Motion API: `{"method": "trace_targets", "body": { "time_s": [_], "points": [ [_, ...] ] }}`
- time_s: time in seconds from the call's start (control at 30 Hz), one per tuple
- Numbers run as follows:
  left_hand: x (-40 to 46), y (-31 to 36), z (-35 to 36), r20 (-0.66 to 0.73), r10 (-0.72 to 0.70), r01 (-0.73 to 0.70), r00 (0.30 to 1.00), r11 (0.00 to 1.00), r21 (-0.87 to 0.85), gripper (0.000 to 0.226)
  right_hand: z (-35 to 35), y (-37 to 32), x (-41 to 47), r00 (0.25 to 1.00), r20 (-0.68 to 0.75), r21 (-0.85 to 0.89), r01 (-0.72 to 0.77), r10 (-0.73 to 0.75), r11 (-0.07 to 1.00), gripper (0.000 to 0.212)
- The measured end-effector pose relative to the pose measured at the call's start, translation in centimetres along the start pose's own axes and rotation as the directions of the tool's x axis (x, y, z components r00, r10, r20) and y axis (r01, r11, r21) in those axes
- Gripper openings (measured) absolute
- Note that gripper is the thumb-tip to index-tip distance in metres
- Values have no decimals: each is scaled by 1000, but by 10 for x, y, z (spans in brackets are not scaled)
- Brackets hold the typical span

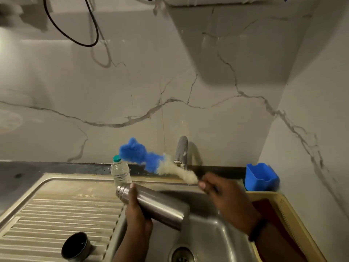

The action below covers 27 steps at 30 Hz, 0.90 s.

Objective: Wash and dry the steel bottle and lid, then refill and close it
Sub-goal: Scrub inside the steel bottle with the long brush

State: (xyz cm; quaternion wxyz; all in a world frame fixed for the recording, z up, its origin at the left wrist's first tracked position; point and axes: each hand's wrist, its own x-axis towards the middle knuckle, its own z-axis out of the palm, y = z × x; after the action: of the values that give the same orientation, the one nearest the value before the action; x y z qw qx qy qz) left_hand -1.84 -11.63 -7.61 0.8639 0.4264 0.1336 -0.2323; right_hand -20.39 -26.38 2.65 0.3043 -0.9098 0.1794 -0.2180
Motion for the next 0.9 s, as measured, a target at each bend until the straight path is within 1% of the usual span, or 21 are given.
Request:
{"method": "trace_targets", "body": {
  "time_s": [0.07, 0.13, 0.23, 0.27, 0.3, 0.37, 0.43, 0.47, 0.5, 0.53, 0.6, 0.63, 0.67, 0.7, 0.73, 0.77, 0.83, 0.87, 0.9],
  "points": [
    [5, 2, 1, -57, -80, 70, 995, 985, -158, 66, 31, 0, -14, 996, -9, 145, -90, 93, 985, 14],
    [8, 5, 4, -95, -126, 98, 987, 963, -253, 64, 54, 1, -21, 992, -22, 256, -117, 127, 959, 11],
    [16, 7, 6, -97, -156, 117, 983, 940, -322, 67, 75, 1, -22, 992, -9, 370, -112, 124, 922, 15],
    [11, 9, 11, -120, -145, 98, 982, 939, -328, 68, 80, 2, -21, 994, 4, 391, -104, 112, 914, 16],
    [8, 9, 15, -138, -138, 91, 981, 950, -299, 66, 83, -1, -19, 995, 17, 411, -94, 95, 907, 18],
    [-5, 11, 28, -124, -154, 117, 980, 957, -264, 57, 88, -3, -14, 998, 15, 389, -59, 58, 919, 21],
    [-4, 7, 26, -51, -197, 183, 979, 962, -203, 46, 91, -7, -10, 1000, 9, 294, -1, -2, 956, 29],
    [-3, 4, 22, 0, -197, 191, 980, 953, -236, 45, 93, -9, -10, 999, 13, 233, 29, -33, 972, 28],
    [5, 0, 16, 68, -219, 229, 973, 924, -306, 50, 95, -10, -10, 998, 11, 185, 53, -56, 981, 27],
    [7, 0, 14, 80, -221, 235, 972, 916, -326, 56, 96, -10, -11, 998, -11, 149, 63, -62, 987, 28],
    [-1, 2, 14, 38, -222, 223, 974, 935, -274, 43, 97, -6, -12, 998, -55, 138, 37, -29, 990, 37],
    [-3, 5, 18, 43, -259, 261, 965, 932, -250, 38, 99, -2, -13, 998, -66, 137, 18, -9, 990, 45],
    [-11, 8, 22, 48, -270, 274, 962, 934, -228, 40, 101, 0, -15, 998, -64, 131, 0, 8, 991, 54],
    [-21, 11, 32, 67, -303, 310, 951, 918, -246, 45, 103, 0, -18, 998, -59, 128, 2, 6, 992, 59],
    [-23, 11, 29, 41, -275, 278, 961, 940, -198, 49, 104, -2, -21, 998, -55, 124, 15, -9, 992, 58],
    [-23, 10, 25, 41, -235, 239, 971, 954, -182, 48, 105, -4, -23, 996, -77, 106, 43, -35, 993, 54],
    [-19, 8, 19, 11, -191, 190, 982, 971, -143, 36, 106, -6, -21, 983, -160, 6, 89, -87, 996, 47],
    [-17, 8, 19, 16, -241, 240, 970, 957, -164, 36, 104, -5, -16, 974, -204, -34, 88, -93, 996, 48],
    [-18, 10, 21, -9, -275, 270, 961, 949, -162, 35, 103, -5, -11, 966, -248, -34, 74, -80, 997, 50]
  ]
}}
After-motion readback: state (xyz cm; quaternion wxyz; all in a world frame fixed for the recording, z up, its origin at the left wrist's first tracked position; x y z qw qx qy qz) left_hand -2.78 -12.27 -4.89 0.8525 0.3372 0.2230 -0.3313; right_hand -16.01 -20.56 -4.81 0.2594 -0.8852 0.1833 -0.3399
